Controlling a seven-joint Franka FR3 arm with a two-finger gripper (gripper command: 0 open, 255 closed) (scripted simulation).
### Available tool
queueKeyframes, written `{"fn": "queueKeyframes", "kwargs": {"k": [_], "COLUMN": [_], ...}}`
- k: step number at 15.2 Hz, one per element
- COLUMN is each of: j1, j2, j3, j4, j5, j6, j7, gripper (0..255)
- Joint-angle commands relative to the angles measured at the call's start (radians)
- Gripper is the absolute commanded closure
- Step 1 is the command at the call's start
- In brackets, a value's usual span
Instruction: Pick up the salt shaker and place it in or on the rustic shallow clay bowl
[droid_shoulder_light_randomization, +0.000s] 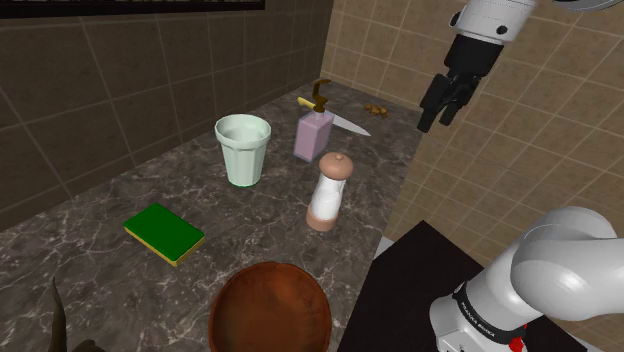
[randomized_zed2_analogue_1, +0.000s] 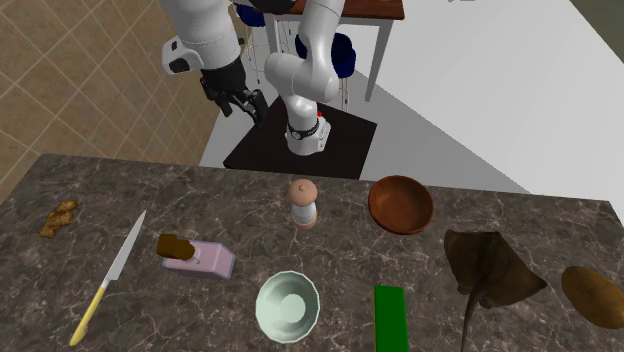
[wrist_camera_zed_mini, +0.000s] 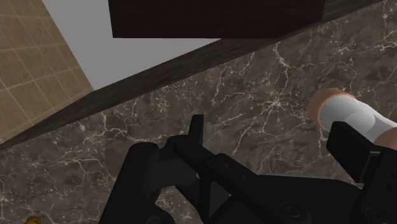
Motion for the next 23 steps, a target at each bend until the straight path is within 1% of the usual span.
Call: {"fn": "queueKeyframes", "kwargs": {"k": [1, 8, 15, 16, 23], "j1": [0.000, 0.068, 0.128, 0.133, 0.141], "j2": [0.000, 0.068, 0.183, 0.196, 0.213], "j3": [0.000, 0.113, 0.229, 0.240, 0.264], "j4": [0.000, -0.027, -0.001, 0.004, -0.075], "j5": [0.000, 0.129, 0.234, 0.242, 0.260], "j6": [0.000, 0.136, 0.282, 0.295, 0.393], "j7": [0.000, 0.100, 0.189, 0.197, 0.193], "gripper": [0, 0, 0, 0, 0]}}
